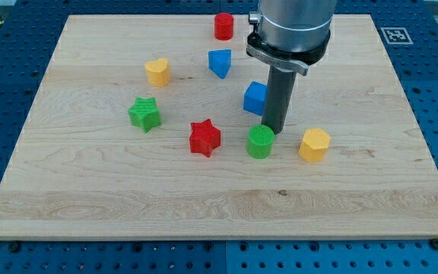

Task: Push the yellow hexagon towards the bottom right

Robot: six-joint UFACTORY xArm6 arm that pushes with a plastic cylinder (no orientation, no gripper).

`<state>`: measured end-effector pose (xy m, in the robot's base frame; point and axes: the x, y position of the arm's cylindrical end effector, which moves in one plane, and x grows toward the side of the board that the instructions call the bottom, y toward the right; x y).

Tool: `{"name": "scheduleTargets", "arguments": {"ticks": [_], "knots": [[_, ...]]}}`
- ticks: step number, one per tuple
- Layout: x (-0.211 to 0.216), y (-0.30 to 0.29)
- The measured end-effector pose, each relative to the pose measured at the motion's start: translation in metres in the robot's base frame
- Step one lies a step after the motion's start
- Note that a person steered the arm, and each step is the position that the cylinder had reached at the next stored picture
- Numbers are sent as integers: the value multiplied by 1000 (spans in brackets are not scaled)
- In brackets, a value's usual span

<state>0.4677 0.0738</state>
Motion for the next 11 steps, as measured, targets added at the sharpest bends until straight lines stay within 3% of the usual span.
{"name": "scheduleTargets", "arguments": {"ticks": [3, 6, 8, 9, 11], "knots": [[22, 99], [5, 38], [47, 3], [48, 3], [48, 95]]}}
